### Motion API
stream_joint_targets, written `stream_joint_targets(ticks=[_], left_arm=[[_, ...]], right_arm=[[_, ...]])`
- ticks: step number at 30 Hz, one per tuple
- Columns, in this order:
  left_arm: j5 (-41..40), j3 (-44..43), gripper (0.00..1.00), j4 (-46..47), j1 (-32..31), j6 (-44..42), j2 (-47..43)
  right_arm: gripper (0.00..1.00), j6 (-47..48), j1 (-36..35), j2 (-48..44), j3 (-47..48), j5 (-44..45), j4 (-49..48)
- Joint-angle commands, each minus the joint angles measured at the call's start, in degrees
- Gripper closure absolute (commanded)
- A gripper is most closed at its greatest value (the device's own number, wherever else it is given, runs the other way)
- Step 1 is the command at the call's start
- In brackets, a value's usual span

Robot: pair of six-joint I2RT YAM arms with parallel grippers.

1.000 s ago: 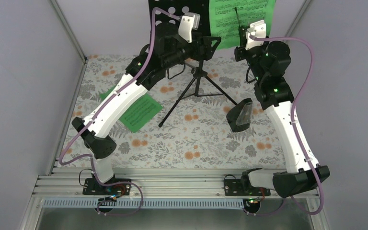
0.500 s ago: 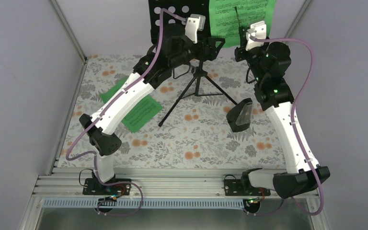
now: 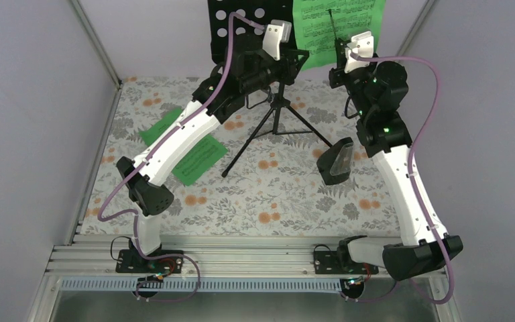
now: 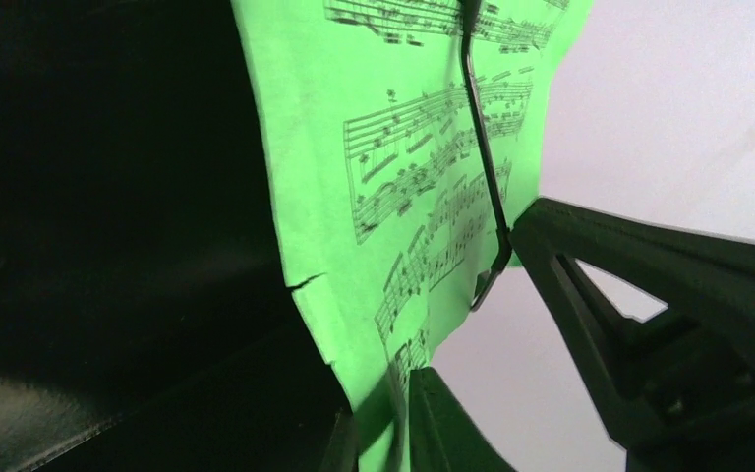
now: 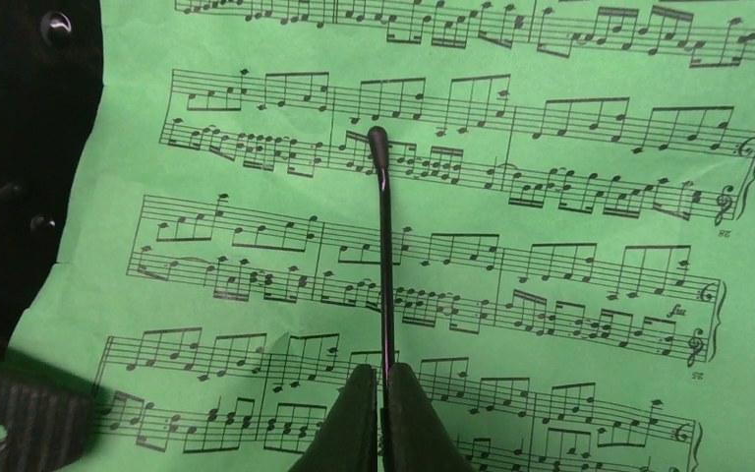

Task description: Pack up the instrument practice props

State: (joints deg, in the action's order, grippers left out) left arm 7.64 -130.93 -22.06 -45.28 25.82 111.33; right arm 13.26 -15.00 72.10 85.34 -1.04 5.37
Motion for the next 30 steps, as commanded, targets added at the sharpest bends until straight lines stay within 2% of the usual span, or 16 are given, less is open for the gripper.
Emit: stream_joint_targets(ticks=[1, 3, 9, 13, 19, 25, 30], left_arm=[[-0.34, 0.23, 0.92, 1.77, 0.01, -0.43, -0.35], [-0.37, 0.45, 0.97, 1.79, 0.01, -0.51, -0.53], [-0.33, 1.64, 0.98, 1.82, 0.01, -1.13, -1.27], [-0.26, 2.54, 0.98, 2.23, 0.01, -1.38, -1.98], [0.2, 2.59, 0.98, 2.17, 0.01, -1.54, -2.41], [0.87, 2.61, 0.98, 2.08, 0.01, -1.59, -2.52], [1.06, 3.06, 0.98, 1.95, 0.01, -1.57, -2.84]], right_arm=[[0.96, 0.58, -0.46, -1.43, -0.92, 0.04, -1.54], [0.95, 0.64, -0.46, -1.62, -1.12, 0.07, -1.43], [0.76, 1.34, -0.47, -1.64, -1.46, -1.54, -1.13], [0.68, 1.64, -0.51, -1.42, -1.42, -2.74, -1.06], [0.59, 2.83, -0.5, 0.47, 0.07, 1.23, -0.42], [0.62, 5.22, -0.53, 2.08, 0.52, 5.45, -1.34], [0.78, 4.22, -0.48, 1.76, -0.07, 8.53, -4.72]])
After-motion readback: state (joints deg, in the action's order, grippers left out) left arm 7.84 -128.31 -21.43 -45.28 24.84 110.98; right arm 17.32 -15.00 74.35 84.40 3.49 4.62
